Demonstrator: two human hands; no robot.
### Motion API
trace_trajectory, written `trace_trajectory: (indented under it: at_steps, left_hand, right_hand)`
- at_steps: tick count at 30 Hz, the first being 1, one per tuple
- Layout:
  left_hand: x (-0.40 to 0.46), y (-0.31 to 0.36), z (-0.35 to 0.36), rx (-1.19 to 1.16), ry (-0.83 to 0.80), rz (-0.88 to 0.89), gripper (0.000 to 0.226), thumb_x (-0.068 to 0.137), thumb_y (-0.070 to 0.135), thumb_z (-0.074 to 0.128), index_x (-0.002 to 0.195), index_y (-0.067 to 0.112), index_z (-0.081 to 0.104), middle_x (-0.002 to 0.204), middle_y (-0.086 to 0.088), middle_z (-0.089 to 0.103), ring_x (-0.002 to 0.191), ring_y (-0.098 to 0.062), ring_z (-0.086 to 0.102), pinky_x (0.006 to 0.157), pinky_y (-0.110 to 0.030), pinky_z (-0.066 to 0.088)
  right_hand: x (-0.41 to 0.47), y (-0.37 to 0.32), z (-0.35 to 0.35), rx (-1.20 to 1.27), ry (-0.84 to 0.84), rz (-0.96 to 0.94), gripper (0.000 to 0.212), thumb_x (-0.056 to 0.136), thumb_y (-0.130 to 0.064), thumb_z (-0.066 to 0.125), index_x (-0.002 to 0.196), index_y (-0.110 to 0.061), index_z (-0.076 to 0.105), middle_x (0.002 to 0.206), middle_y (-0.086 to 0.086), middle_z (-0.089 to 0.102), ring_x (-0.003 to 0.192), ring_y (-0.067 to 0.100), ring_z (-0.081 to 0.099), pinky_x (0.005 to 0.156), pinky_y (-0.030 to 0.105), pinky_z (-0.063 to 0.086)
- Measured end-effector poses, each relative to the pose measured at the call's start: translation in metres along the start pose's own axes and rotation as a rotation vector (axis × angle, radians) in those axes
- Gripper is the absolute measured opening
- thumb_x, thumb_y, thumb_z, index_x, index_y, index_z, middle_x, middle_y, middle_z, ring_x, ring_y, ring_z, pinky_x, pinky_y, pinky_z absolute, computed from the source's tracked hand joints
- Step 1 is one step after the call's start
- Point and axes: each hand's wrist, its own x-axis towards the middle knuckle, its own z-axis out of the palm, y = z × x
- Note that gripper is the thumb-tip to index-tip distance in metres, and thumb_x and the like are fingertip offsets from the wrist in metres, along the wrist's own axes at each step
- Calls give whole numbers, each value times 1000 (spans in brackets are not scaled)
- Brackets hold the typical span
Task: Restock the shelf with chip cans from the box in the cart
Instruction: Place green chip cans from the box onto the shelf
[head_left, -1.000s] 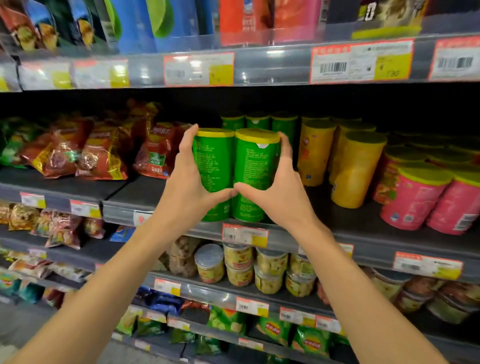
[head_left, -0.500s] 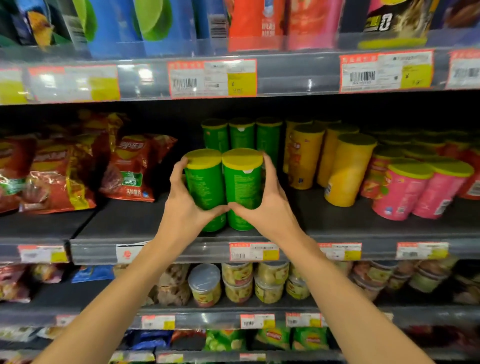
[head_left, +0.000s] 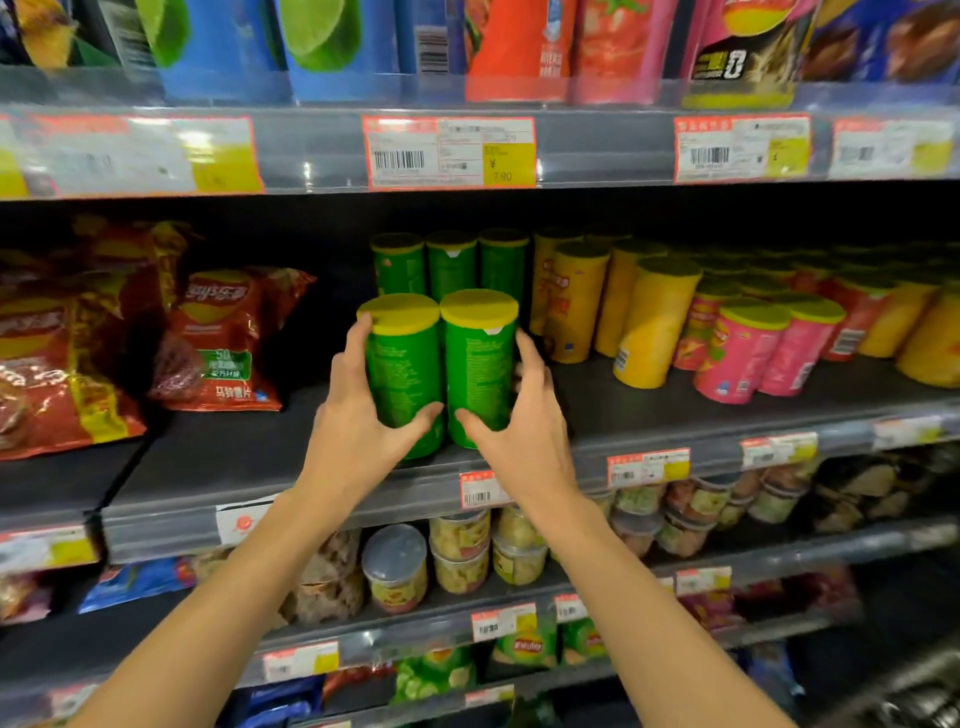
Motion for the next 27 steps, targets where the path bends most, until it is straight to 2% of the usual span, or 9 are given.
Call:
trace_trajectory:
  at_steps: [5,9,12,15,17,22,27]
  left_hand:
    - [-1,1,2,-10,16,13,106,74,37,83,145,46,5,138,-3,45,113,-21,56,92,-41,51]
    - [-1,-1,3,-13,30,26,104,73,36,84,145,43,10,137,-5,43,113,-10,49,90,-31,44]
    - [-1,0,3,-26,30,25,102,73,35,84,144,45,11,136,-5,41,108,-4,43,89,-30,43]
    - [0,0,2,-24,23,32,102,74,35,84,144,46,10,135,-6,40,106,-5,43,88,-31,44]
    - [-1,0,2,-21,16,34,103,74,36,83,143,47,8,133,-7,40,107,-8,45,88,-33,45]
    - [-1,-1,3,-26,15,35,104,74,33,84,143,49,7,135,-6,38,107,-8,44,89,-35,46]
    - [-1,-1,3,-9,21,30,108,73,34,84,143,50,3,135,-6,39,113,-21,52,90,-46,51]
  right_hand:
    - [20,9,4,-25,46,33,95,81,-28,79,154,-28,18,142,8,45,117,27,57,92,41,51]
    - [45,17,7,-8,10,105,93,82,-21,77,153,-28,17,141,6,45,123,24,50,88,29,39]
    - [65,20,9,-2,13,147,93,80,-16,77,152,-27,18,141,8,45,125,30,49,91,35,41]
    - [76,24,11,1,46,157,97,78,-14,78,152,-26,17,142,11,46,127,34,48,101,47,45]
    - [81,28,14,-6,81,160,98,76,-15,79,152,-26,18,141,11,47,126,36,50,100,51,46]
    - [91,36,19,-111,146,142,98,78,-22,79,155,-20,18,136,16,53,121,40,54,91,50,51]
    - [99,47,17,-178,193,171,81,81,-18,78,149,-15,34,135,19,51,121,43,53,91,50,49]
